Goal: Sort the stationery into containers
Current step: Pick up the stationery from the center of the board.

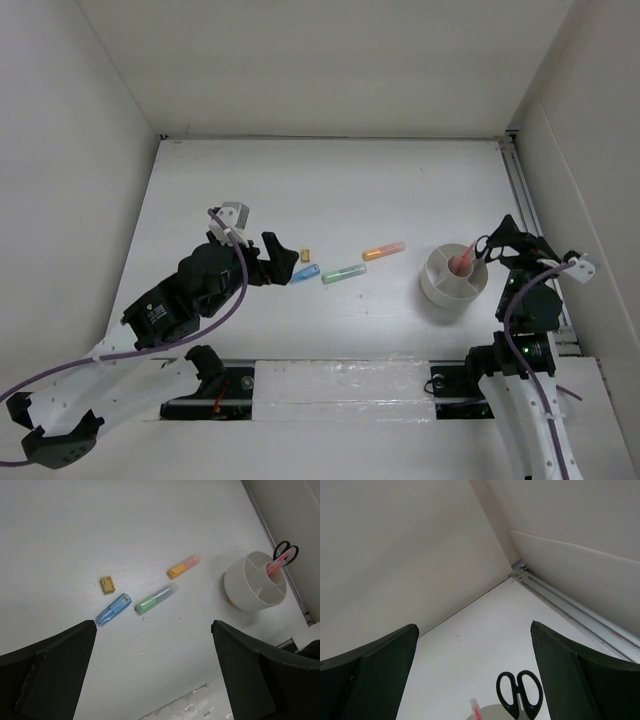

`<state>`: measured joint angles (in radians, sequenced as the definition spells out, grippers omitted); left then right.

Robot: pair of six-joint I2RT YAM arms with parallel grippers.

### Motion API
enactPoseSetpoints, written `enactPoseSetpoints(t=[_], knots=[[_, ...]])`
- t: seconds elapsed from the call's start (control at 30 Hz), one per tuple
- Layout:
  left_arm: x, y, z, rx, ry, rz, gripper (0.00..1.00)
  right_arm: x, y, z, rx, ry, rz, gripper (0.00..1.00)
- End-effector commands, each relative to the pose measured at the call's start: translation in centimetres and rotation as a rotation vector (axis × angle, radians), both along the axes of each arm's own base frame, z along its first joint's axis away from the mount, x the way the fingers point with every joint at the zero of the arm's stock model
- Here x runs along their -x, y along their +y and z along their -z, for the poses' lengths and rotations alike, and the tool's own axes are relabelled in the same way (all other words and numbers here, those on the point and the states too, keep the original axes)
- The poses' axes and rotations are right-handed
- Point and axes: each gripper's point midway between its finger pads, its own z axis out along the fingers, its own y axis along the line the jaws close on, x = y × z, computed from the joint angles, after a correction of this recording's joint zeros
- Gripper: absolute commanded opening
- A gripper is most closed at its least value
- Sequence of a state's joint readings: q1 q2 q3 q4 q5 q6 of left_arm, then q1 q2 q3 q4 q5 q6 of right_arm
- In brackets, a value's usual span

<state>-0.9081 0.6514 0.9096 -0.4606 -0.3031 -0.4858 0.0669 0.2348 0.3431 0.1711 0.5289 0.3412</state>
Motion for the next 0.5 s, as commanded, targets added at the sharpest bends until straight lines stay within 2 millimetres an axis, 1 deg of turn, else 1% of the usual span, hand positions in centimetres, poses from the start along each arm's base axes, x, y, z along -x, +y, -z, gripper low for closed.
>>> enactPoseSetpoints(t=[0.0, 0.07, 0.1, 0.13, 0.17, 0.2, 0.23, 0.27, 0.3, 0.33, 0.37, 0.4, 0.43, 0.47], knots=[[-1.0, 0.5, -1.6, 0.069, 0.01, -0.093, 1.0, 0.7, 1.2, -3.6, -0.013, -0.057, -0.073, 1.0], [-1.6, 0.4, -1.0, 0.065, 0.042, -0.138, 1.0, -0.3, 2.0, -3.6, 0.001, 0.007, -0.114, 1.0], [-2.0, 0.7, -0.5, 0.054, 0.054, -0.175, 1.0, -0.2, 2.6, -5.8, 0.01, -0.007, -0.148, 1.0], [-2.3, 0.7, -0.7, 0.065, 0.06, -0.199, 1.0, -0.6, 2.9, -6.2, 0.014, 0.022, -0.163, 1.0], [-2.7, 0.5, 0.8, 0.039, 0.106, -0.23, 1.0, -1.7, 2.9, -5.7, 0.023, 0.084, -0.162, 1.0], [-3.2, 0.8, 0.3, 0.045, 0.106, -0.276, 1.0, -1.4, 2.7, -7.0, 0.02, 0.101, -0.148, 1.0], [-3.6, 0.8, 0.6, 0.037, 0.12, -0.306, 1.0, -1.5, 2.9, -7.3, 0.021, 0.12, -0.157, 1.0], [-4.3, 0.4, 1.9, -0.005, 0.152, -0.336, 1.0, -1.8, 2.9, -7.4, 0.021, 0.14, -0.158, 1.0], [-5.0, 0.7, 2.3, -0.013, 0.157, -0.401, 1.0, -1.5, 2.9, -7.8, 0.012, 0.143, -0.159, 1.0], [-5.6, 0.5, 2.9, -0.038, 0.168, -0.431, 1.0, -1.5, 3.7, -9.1, 0.021, 0.126, -0.204, 1.0], [-6.2, 0.2, 3.8, -0.079, 0.178, -0.446, 1.0, -1.6, 4.4, -9.9, 0.03, 0.115, -0.244, 1.0], [-8.2, -0.1, 6.2, -0.153, 0.227, -0.493, 1.0, -2.3, 5.5, -9.9, 0.041, 0.134, -0.3, 1.0], [-9.2, -1.6, 6.6, -0.135, 0.286, -0.448, 1.0, -2.7, 8.3, -10.1, 0.065, 0.154, -0.448, 1.0], [-10.3, -2.2, 7.6, -0.13, 0.328, -0.428, 0.98, -2.5, 9.7, -12.2, 0.08, 0.133, -0.517, 1.0]])
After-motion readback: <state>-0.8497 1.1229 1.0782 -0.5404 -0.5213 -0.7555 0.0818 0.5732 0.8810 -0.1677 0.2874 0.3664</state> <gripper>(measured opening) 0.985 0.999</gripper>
